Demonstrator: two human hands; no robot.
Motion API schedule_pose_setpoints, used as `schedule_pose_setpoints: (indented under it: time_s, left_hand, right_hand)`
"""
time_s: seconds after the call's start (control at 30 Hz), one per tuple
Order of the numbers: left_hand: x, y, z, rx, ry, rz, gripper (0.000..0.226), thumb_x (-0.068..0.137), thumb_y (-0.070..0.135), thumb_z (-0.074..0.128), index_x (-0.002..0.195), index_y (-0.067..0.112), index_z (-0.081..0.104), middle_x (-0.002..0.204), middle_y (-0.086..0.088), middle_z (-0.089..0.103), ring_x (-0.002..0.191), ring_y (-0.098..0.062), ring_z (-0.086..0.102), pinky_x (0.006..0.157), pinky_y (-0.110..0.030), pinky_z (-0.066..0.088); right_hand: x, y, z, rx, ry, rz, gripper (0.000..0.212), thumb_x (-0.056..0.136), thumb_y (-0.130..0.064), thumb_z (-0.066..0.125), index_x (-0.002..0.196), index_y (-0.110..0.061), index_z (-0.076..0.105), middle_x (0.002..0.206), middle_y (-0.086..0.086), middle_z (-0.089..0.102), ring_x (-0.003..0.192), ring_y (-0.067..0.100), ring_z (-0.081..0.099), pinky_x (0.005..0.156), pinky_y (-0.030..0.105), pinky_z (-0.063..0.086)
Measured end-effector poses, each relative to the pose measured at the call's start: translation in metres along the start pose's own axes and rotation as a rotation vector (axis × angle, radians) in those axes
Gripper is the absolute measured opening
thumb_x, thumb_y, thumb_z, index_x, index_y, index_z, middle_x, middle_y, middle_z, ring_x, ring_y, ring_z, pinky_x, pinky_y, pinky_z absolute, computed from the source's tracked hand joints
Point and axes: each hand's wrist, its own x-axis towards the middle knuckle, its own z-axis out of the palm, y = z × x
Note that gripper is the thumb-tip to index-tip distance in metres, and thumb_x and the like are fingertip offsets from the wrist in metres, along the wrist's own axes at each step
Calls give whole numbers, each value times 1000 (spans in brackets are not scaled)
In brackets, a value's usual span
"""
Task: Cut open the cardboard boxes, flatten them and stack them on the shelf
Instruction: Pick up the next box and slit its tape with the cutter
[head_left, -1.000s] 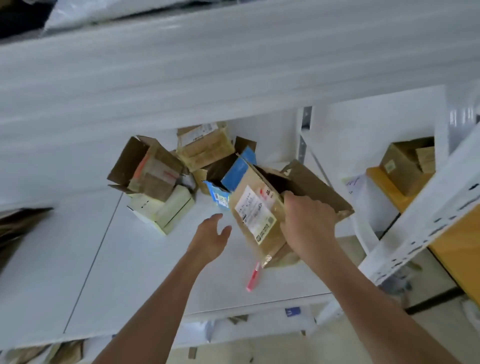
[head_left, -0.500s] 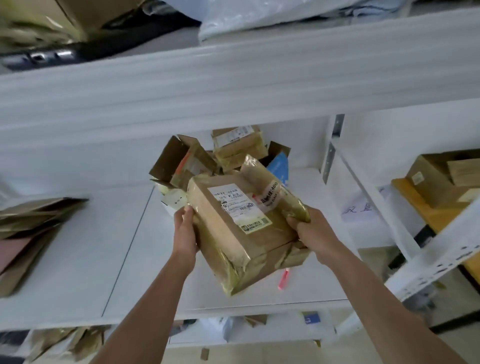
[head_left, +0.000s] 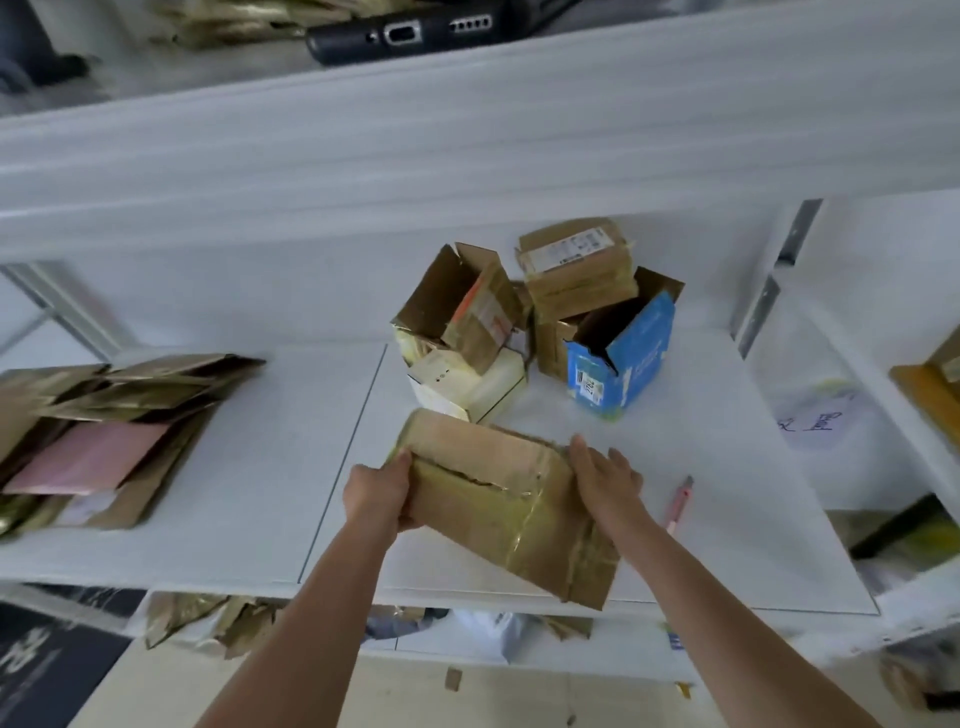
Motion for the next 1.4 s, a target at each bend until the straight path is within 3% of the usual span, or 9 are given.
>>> schedule_pose_setpoints:
  time_s: [0.2, 0.37, 0.5, 0.77, 0.97, 1.07, 1.17, 1.27, 1.4]
  left_hand:
    - [-4, -8, 14, 251, 4, 94, 42, 88, 39, 69, 103, 3, 53, 96, -13, 58, 62, -30, 65, 49, -39, 60]
    - [-10, -17, 19, 210, -14, 210, 37, 86, 37, 71, 111, 14, 54, 106, -8, 63, 78, -29, 70, 70, -42, 62]
    - [-24, -33, 24, 40, -263, 196, 100, 81, 26, 81, 155, 32, 13, 130, 4, 47, 116, -28, 56, 97, -49, 52]
    - [-30, -45, 29, -66, -223, 160, 103, 84, 16, 78, 156, 38, 7, 148, -2, 42, 113, -26, 57, 80, -45, 58]
    - [-34, -47, 35, -72, -148, 159, 101, 83, 18, 79, 155, 41, 11, 145, -5, 46, 107, -25, 60, 74, -41, 59]
    - [-36, -49, 35, -90, -143, 141, 99, 84, 19, 78, 154, 44, 13, 141, -3, 48, 102, -26, 62, 66, -39, 59]
    - [-41, -48, 37, -75, -120, 136, 96, 86, 21, 76, 154, 45, 12, 142, -1, 48, 102, -25, 62, 67, -40, 60]
    - [-43, -49, 38, -88, -116, 135, 94, 87, 22, 75, 154, 44, 13, 142, -1, 48, 100, -23, 63, 66, -38, 60]
    - [-46, -47, 38, -105, -105, 110, 93, 87, 20, 75, 153, 45, 15, 139, 0, 49, 103, -25, 63, 71, -42, 61]
  right_hand:
    - [-16, -3, 0, 252, -260, -255, 45, 87, -77, 39, 124, -55, 51, 126, -37, 50, 116, -22, 45, 87, -1, 34]
    - [-13, 23, 7, 109, -167, -312, 38, 101, -38, 49, 137, -26, 55, 123, -16, 61, 114, 1, 56, 86, 4, 39]
    - [-12, 21, 9, 73, -133, -327, 36, 103, -36, 47, 137, -26, 53, 119, -15, 61, 107, 1, 56, 80, 3, 39]
    - [2, 54, -22, 127, -114, -258, 27, 104, -33, 44, 116, -23, 66, 108, -2, 69, 107, 16, 64, 88, 20, 49]
    - [31, 122, -69, -912, -13, -193, 55, 94, -7, 48, 144, -31, 47, 124, 7, 45, 124, 25, 41, 89, 35, 48]
    - [32, 126, -68, -1129, 5, -460, 24, 77, -6, 73, 100, -13, 73, 95, 8, 59, 97, 29, 62, 63, 37, 54]
    - [34, 120, -68, -1169, 51, -613, 34, 42, 3, 89, 60, -10, 64, 63, 6, 58, 59, 28, 63, 38, 32, 45]
    - [45, 110, -73, -1168, 72, -477, 14, 85, -20, 62, 99, -20, 62, 96, -3, 60, 94, 17, 62, 64, 30, 48]
    - [43, 71, -74, -572, 261, -510, 10, 88, -19, 63, 91, -14, 55, 84, 2, 61, 77, 26, 60, 61, 34, 47]
